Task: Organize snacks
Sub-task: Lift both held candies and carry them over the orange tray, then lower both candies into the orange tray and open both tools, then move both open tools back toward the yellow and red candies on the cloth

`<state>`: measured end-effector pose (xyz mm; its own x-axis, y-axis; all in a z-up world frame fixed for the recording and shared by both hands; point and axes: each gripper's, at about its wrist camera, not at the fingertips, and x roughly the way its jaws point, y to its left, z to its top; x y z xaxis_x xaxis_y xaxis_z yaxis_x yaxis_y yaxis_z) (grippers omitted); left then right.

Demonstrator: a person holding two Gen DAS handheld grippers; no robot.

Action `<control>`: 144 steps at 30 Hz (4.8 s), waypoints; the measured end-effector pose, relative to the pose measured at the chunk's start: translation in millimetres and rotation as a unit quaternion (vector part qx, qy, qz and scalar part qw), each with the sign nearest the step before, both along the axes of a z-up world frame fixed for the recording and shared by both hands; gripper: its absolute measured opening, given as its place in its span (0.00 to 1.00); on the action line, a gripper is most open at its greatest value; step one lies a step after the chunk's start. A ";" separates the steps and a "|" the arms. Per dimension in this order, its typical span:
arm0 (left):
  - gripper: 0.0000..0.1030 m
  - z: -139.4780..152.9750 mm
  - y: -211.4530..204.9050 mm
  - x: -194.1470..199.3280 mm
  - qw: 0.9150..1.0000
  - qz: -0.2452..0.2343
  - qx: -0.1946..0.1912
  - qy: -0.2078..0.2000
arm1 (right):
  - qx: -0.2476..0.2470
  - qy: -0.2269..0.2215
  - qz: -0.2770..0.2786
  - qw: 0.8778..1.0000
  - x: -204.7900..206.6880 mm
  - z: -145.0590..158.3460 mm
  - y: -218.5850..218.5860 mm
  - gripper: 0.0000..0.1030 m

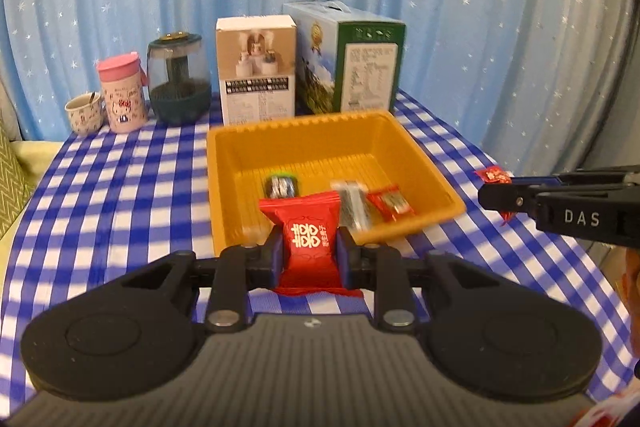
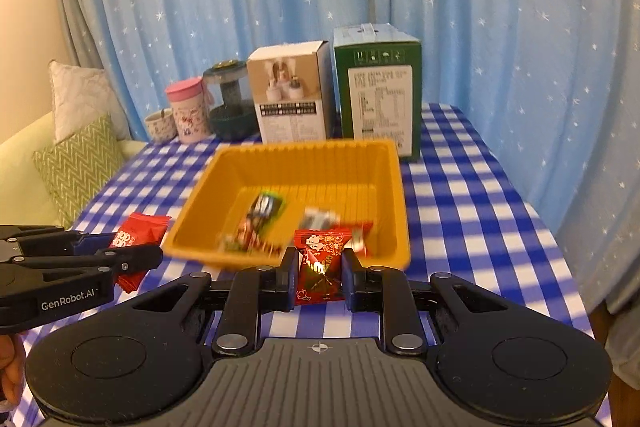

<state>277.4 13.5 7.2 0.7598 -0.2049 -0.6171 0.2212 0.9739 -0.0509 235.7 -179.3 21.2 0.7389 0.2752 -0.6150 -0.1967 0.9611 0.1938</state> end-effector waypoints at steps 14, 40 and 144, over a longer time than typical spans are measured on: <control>0.23 -23.5 12.9 90.7 0.999 0.011 -0.018 0.024 | 0.031 0.033 -0.005 0.999 95.0 -29.8 5.2 0.22; 0.33 -38.1 36.1 90.8 0.999 0.032 -0.023 0.032 | 0.036 0.045 0.010 0.998 116.2 -45.1 28.8 0.22; 0.83 -25.0 11.2 -216.9 0.995 0.078 -0.029 0.055 | 0.024 0.063 -0.066 0.996 -201.3 -32.0 0.8 0.56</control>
